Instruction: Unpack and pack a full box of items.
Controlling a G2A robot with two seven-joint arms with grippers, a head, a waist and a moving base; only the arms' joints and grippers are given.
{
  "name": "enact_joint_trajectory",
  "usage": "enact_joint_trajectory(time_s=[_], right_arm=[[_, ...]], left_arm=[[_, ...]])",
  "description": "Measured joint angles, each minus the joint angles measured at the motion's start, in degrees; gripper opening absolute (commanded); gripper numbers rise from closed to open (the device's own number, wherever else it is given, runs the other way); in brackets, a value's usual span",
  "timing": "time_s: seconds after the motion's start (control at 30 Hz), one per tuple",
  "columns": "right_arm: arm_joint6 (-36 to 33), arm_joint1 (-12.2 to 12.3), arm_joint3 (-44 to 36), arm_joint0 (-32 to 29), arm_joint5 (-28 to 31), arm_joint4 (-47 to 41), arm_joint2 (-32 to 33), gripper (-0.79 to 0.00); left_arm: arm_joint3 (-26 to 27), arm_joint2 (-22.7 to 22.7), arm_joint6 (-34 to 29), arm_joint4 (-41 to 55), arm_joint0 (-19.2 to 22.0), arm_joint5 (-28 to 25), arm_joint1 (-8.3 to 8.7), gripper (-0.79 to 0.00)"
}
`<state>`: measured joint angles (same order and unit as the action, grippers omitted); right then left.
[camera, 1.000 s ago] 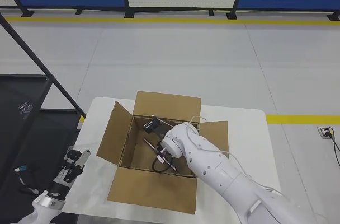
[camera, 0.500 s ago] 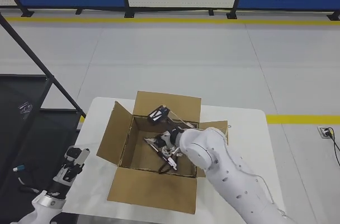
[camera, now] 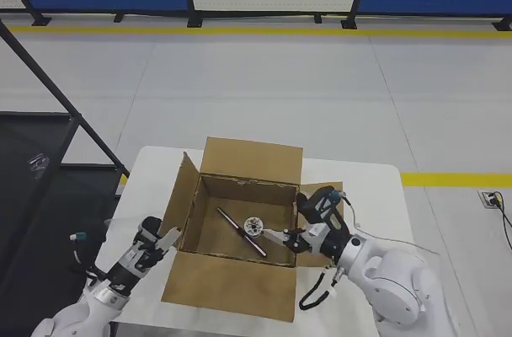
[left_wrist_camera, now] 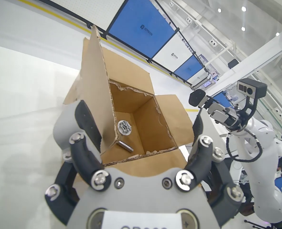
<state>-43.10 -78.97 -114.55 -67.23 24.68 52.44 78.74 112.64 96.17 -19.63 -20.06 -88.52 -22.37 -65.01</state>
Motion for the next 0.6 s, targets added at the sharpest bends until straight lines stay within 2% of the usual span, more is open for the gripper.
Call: enact_joint_trajectory(time_s=[0.1,0.4,0.53,0.6], right_arm=[[-2.0,0.68,-1.48,-3.0,1.36,-0.78,3.46,0.0],[-0.86,0.73,-1.77,-3.5,1.24,-0.76,3.72,0.0],[5.71,1.33,-1.38,-6.9,5.36,-8.86,8.75,0.0],[6.62,1.7,-0.11,-8.01,6.91,-13.72,11.84,0.0]], left_arm=[[0.15,-1.59,-1.84,0.12,1.02,0.88,0.01,0.0],[-1.02,-7.1,-6.44,-0.09,5.2,3.65,-0.06,0.0],[-2.58,-9.01,-7.61,0.58,7.04,5.06,-0.15,0.0],[-3.4,-9.63,-8.29,1.19,7.78,5.67,-0.17,0.0]])
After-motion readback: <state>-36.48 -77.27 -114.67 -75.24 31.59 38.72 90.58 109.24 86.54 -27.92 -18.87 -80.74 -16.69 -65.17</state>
